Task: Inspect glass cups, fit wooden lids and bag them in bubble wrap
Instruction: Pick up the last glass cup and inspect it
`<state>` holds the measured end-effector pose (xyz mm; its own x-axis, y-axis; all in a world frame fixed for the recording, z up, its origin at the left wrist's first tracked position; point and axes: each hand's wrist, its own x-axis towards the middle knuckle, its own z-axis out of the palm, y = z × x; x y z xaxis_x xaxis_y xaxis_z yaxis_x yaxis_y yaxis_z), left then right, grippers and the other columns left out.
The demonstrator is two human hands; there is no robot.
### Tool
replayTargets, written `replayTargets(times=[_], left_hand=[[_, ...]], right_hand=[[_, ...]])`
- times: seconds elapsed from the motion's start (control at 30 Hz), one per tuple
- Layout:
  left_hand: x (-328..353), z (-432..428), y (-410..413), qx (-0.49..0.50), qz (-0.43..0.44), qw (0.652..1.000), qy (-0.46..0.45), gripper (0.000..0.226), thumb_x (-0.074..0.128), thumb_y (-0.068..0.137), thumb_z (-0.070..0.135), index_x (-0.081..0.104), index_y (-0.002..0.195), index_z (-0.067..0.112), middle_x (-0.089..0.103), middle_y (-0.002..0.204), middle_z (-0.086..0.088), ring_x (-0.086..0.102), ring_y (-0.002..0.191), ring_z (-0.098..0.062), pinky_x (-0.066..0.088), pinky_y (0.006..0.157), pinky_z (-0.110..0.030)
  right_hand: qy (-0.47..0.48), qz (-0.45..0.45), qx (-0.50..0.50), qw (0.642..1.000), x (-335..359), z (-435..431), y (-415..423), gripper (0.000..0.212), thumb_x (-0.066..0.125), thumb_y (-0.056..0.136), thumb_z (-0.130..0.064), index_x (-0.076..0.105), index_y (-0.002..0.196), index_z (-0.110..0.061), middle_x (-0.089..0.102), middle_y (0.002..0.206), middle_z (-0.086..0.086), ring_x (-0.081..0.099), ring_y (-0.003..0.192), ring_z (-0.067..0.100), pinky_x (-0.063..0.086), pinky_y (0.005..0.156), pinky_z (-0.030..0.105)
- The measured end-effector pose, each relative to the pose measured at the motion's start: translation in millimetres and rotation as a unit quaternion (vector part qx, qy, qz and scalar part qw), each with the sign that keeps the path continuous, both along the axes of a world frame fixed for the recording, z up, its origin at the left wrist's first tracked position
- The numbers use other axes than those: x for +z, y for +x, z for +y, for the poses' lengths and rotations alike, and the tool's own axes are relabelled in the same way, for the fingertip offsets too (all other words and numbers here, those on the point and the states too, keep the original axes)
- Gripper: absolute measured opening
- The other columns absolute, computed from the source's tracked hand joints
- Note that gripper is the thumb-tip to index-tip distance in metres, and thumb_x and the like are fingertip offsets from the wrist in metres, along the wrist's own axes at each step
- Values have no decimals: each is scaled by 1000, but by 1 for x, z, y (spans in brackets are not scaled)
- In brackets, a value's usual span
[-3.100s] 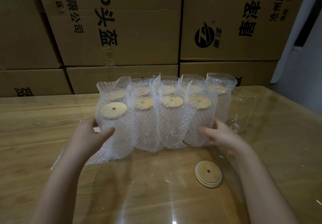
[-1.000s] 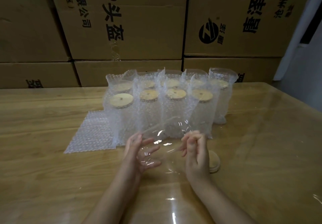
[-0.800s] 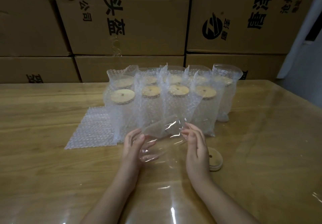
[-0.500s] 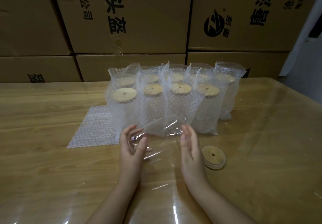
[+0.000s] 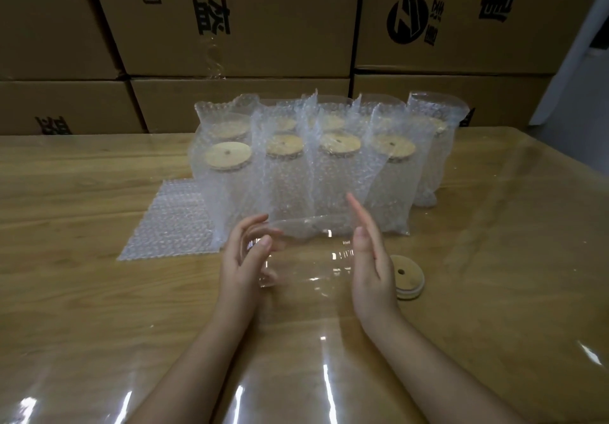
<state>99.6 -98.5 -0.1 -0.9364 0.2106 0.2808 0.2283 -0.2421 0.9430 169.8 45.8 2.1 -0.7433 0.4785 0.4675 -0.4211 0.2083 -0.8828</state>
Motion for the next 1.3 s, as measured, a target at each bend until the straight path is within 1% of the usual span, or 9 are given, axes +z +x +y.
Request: replayTargets(times=[0.23,0.37,0.57,0.7,0.8,1.03,1.13,1.2,1.3], left_hand=[[-5,-2,-6,-43,-50,997,34,43,58,72,39,57,108,15,72,92,-4,68,76,-20,45,36,-26],[-7,-2,-2,-16,-56,996,65,33,54,76,33,56,106,19,70,91,-3,67,80,-19,46,39,-25],[-1,-2,3,71,-10,993,93,47,55,70,47,50,111,25,67,99,5,64,91,-16,52,48,-27],[1,-2,4,98,36,990,92,42,52,75,44,49,112,25,62,106,-5,59,101,-36,53,50,-24],[0,-1,3,109,40,990,76,40,52,75,43,49,112,27,61,108,-4,55,108,-45,53,52,-24],[2,-1,3,49,17,997,54,49,54,67,45,52,110,19,67,96,-1,60,88,-24,47,44,-20],[2,-2,3,11,21,999,27,50,54,66,45,54,107,18,69,91,2,64,80,-17,47,43,-22],[2,-4,2,-4,24,1000,18,44,56,68,42,55,105,19,70,89,4,65,79,-17,47,42,-23],[0,-5,2,-10,12,999,43,31,50,77,28,54,106,18,70,87,3,64,79,-18,46,41,-22]], right_hand=[[-101,-61,97,988,6,8,-5,47,26,91,-52,53,127,-37,56,132,-24,49,126,-1,40,106,32],[-154,-73,127,977,7,7,-6,53,29,88,-64,52,125,-34,56,135,-12,56,119,2,48,99,27],[-125,-97,124,979,1,-8,-2,53,42,82,-74,43,126,-44,52,133,-25,50,126,0,32,114,32],[-45,-81,67,993,-1,-12,3,52,38,85,-63,40,132,-43,44,144,-20,36,133,-8,27,115,22],[-22,-43,53,997,1,-17,7,48,36,90,-54,35,136,-41,40,149,-14,32,138,-2,26,116,26],[45,7,31,998,1,-9,6,51,31,99,-40,29,148,-27,31,155,-14,24,143,3,23,115,21],[2,-8,47,999,5,-1,5,47,31,97,-44,36,142,-34,37,151,-18,28,141,-1,24,113,17],[-42,-29,77,996,8,3,4,42,30,96,-45,39,137,-39,41,146,-21,33,137,-3,28,114,23],[-97,-65,126,985,9,7,2,47,28,91,-52,39,135,-39,45,140,-26,46,129,-2,44,104,29]])
